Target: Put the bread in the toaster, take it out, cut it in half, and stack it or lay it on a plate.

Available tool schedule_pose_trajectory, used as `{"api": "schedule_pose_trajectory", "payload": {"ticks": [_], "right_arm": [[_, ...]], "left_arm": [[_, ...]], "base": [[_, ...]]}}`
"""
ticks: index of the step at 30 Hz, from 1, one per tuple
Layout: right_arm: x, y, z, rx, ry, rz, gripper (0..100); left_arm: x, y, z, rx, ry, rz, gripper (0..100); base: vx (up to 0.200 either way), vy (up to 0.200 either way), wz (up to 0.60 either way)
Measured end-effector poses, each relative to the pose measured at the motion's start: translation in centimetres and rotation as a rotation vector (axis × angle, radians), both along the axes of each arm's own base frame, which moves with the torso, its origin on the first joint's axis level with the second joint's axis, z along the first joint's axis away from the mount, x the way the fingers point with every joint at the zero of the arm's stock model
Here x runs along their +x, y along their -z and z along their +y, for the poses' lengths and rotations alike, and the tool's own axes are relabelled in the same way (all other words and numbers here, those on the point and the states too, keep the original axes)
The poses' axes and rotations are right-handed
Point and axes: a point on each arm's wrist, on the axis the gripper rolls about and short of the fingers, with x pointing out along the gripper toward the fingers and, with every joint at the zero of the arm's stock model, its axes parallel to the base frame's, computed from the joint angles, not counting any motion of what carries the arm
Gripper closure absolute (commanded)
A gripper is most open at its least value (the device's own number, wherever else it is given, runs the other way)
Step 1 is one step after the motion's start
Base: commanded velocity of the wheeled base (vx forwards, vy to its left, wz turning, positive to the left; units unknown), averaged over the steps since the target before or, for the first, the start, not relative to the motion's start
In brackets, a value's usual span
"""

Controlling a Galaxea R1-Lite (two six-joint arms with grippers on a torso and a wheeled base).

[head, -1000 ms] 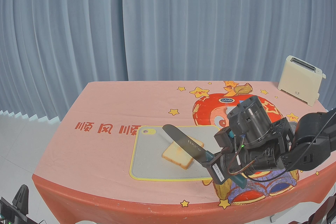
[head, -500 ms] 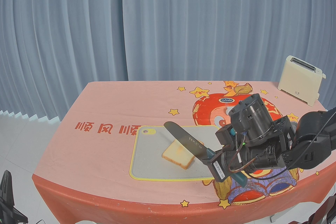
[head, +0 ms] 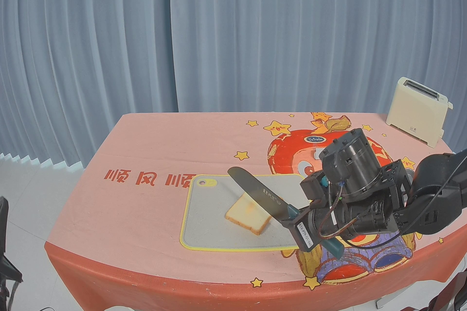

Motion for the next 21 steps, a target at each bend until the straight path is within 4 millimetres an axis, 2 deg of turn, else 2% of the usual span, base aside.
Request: {"api": "schedule_pose_trajectory", "payload": {"ticks": [5,16,21], "right_arm": [[-0.1,-0.1,-0.1,0.0,0.0,-0.001,100],[-0.3,-0.1,0.1,0.002,-0.008,0.0,100],[-0.3,-0.1,0.2,0.001,-0.01,0.002,100]], "left_arm": [[2.8,-3.5,-0.3,0.03,0.142,0.041,100],[11.8,-9.3,-1.0,0.061,0.303,0.146,100],[15.8,-10.4,-1.4,0.064,0.325,0.185,100]], "base": [[0.0,0.0,0.0],[0.0,0.0,0.0],[0.0,0.0,0.0]]}}
